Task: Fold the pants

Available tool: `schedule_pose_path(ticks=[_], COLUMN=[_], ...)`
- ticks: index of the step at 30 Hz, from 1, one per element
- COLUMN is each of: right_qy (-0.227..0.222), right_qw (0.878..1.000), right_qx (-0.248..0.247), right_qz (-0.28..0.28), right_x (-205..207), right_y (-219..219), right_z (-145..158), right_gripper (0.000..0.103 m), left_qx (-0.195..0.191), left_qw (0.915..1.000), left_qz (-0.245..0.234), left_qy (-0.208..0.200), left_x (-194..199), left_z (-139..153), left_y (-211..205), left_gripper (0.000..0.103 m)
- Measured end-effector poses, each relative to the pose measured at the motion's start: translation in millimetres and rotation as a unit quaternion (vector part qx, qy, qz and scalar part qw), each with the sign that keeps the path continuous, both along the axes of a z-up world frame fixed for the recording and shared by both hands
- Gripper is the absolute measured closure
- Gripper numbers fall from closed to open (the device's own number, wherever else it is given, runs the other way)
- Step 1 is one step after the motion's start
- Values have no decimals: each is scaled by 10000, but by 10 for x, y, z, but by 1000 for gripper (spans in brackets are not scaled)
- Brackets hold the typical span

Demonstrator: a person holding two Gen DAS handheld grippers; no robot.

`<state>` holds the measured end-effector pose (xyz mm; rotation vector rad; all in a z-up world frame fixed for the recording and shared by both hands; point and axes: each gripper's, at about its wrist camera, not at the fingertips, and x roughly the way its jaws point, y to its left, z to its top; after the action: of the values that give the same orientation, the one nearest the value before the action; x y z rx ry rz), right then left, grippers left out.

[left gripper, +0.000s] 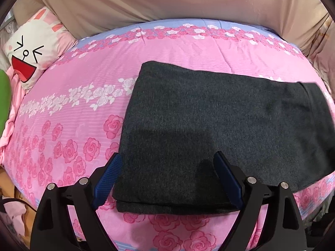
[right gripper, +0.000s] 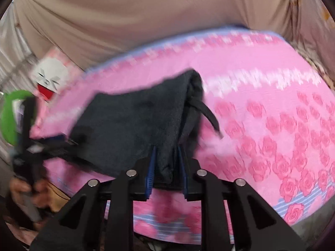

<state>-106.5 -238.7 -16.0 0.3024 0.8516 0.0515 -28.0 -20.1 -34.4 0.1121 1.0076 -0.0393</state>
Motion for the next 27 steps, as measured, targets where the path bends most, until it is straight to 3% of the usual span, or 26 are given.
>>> schedule_pose_path(ticks=[1, 2, 4, 8, 15, 22, 24, 27], right_qy=[38, 4, 3, 11, 220, 220, 198, 181], right_qw=[9999, 9993, 9970, 9987, 9971, 9963, 9958, 9947], right_qx=[69, 295, 693, 428, 679, 798, 878, 1002], right_qz=[-107, -231, -346, -279, -257, -210, -188, -123], right_x=[6, -16, -59, -28, 88, 93, 104, 116], right_y=[-67, -145, -254, -217, -156, -162, -174, -229], right_z=[-150, -187, -154, -63, -233, -250, -258, -276], right_gripper=[53, 48, 47, 47, 35, 34, 33, 32], left_qx=[-18, -50, -130, -171, -141, -264, -485, -1221], left_qw=[10000, 9999, 9998, 9998, 9998, 9995, 9986, 9916], left_qz=[-11, -7, -7, -1, -7, -33, -107, -215], left_qy=[79, 129, 123, 136, 144, 171, 190, 358], left_x=[19, 31, 23, 32, 29, 25, 45, 109], left_z=[-43, -65, -54, -59, -57, -64, -60, -60], left_y=[2, 12, 32, 34, 10, 52, 88, 262], left_gripper=[17, 17, 17, 16, 16, 16, 16, 13])
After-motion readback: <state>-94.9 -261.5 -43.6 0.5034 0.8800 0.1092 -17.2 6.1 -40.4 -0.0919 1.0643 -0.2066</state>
